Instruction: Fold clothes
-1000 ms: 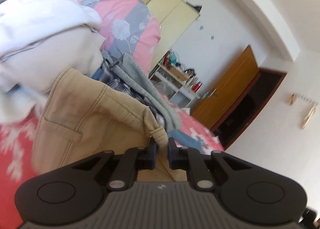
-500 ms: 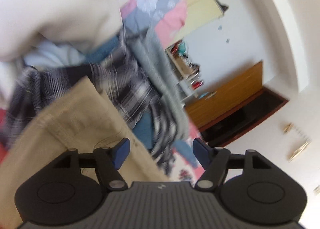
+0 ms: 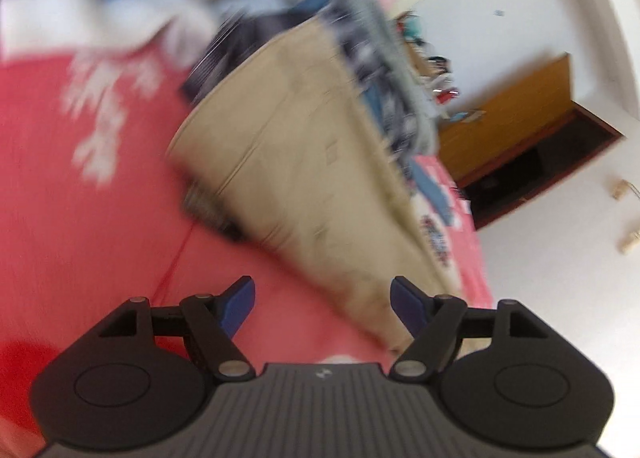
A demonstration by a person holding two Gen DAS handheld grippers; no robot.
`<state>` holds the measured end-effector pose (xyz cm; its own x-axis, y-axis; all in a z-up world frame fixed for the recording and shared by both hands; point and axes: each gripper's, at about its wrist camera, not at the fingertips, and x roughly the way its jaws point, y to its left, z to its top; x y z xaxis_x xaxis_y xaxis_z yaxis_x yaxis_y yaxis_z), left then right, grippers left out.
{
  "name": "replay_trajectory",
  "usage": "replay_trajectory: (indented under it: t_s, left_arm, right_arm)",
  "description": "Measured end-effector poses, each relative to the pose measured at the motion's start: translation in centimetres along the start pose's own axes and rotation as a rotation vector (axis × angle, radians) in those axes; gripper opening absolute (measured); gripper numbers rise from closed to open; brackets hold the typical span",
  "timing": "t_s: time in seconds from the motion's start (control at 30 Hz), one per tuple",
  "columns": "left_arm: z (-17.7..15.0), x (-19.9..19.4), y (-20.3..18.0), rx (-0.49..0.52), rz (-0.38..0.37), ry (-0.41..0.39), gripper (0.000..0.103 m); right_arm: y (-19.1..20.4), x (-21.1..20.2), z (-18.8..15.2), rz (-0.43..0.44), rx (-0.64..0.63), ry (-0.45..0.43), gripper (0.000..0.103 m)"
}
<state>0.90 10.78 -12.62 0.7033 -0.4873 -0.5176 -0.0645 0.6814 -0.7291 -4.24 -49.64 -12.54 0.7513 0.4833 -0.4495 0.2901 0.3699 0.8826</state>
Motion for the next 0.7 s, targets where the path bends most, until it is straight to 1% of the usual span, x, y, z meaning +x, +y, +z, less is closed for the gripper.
replay_trajectory:
  t_s: [0.03, 0.07, 0.17, 0.27, 0.37, 0.4, 0.43, 0.47, 0.5, 0.53, 0.6, 0.7]
  left_arm:
    - [0.1, 0.5, 0.3, -0.012, -0.003, -0.026, 0.075]
    - [0.4, 0.9, 0.3, -0.019, -0.009, -0.053, 0.075]
    - [1.9, 2.7, 0.4, -0.043, -0.006, -0.108, 0.075]
    - [2.9, 4.5, 0.4, -0.063, 0.000, -0.160, 0.075]
    - [3.1, 5.4, -0.4, -0.045, 0.033, -0.214, 0.076]
    - [2.9, 5.6, -0.7, -0.044, 0.053, -0.232, 0.074]
    - [2.8, 5.8, -0.9, -0.043, 0.073, -0.249, 0.060]
    - [2.8, 5.9, -1.1, -0.050, 0.096, -0.257, 0.050]
    - [2.7, 5.7, -1.0, -0.077, 0.105, -0.256, 0.035]
    - [2.7, 5.3, -0.7, -0.112, 0.107, -0.253, 0.027]
    - [2.6, 4.0, -0.9, -0.157, 0.105, -0.263, 0.021]
    - [2.3, 1.1, -2.7, -0.127, 0.087, -0.281, 0.019]
  right_arm:
    - [-0.2, 1.3, -0.6, -0.012, 0.017, 0.030, 0.058]
    - [-0.2, 2.3, -0.8, -0.015, 0.019, 0.038, 0.058]
    - [0.4, 4.8, -1.3, -0.014, 0.004, 0.035, 0.058]
    - [0.6, 6.8, -0.6, 0.011, 0.021, 0.011, 0.056]
    - [0.2, 7.9, 0.5, 0.038, 0.062, -0.038, 0.046]
    - [0.1, 8.3, 0.7, 0.037, 0.065, -0.058, 0.037]
    - [0.0, 8.6, 0.9, 0.034, 0.067, -0.078, 0.025]
    - [-0.2, 8.8, 0.9, 0.031, 0.070, -0.101, 0.018]
    - [-0.5, 9.1, 0.9, 0.029, 0.076, -0.120, 0.009]
    - [-0.7, 9.2, 0.8, 0.032, 0.079, -0.135, 0.008]
    - [-0.2, 8.6, 0.3, 0.038, 0.062, -0.170, 0.007]
    - [0.8, 7.4, -0.5, 0.057, 0.038, -0.214, 0.004]
